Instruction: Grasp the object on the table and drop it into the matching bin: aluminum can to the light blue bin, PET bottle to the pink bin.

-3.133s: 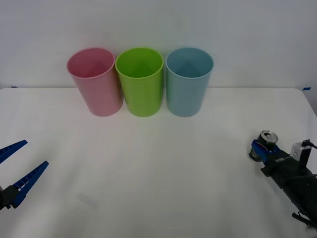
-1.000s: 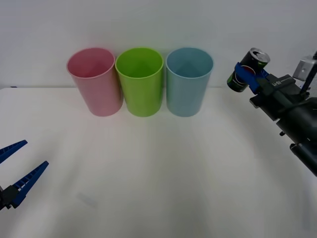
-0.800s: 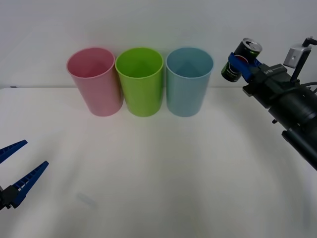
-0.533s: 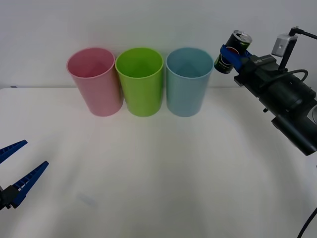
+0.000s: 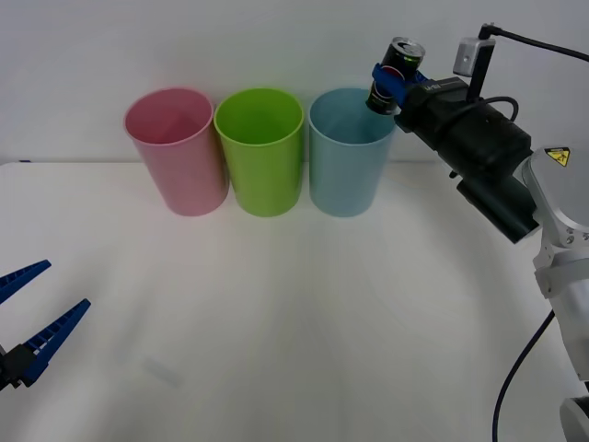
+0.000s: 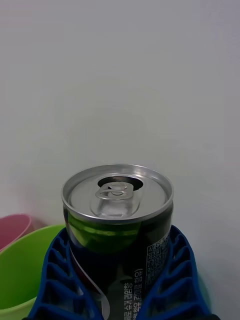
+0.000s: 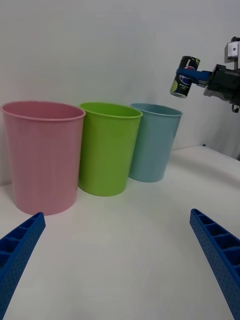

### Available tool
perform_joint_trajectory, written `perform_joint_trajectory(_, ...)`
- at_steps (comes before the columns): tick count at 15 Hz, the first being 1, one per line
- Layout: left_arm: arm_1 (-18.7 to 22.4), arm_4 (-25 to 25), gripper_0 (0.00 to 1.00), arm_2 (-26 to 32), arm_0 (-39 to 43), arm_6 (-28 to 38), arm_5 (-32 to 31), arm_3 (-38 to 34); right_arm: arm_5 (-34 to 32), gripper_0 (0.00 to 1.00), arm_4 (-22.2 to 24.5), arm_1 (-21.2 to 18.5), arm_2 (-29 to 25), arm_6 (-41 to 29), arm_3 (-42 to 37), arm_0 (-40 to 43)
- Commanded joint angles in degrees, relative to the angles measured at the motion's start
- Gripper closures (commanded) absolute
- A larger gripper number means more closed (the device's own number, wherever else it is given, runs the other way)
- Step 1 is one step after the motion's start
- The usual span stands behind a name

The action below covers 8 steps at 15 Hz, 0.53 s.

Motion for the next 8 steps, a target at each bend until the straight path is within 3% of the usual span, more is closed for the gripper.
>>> perform_joint_trajectory(1,0.0,0.0,0.0,0.0,0.0,0.0,0.0,0.0,0.4,1.0,2.7,2.1,0.0,0.0,3.3,-3.0)
perform_joint_trajectory(8,0.0,0.0,0.0,0.0,0.0,0.0,0.0,0.0,3.0,1.0,7.2,5.7,0.2,0.7,5.7,-5.7)
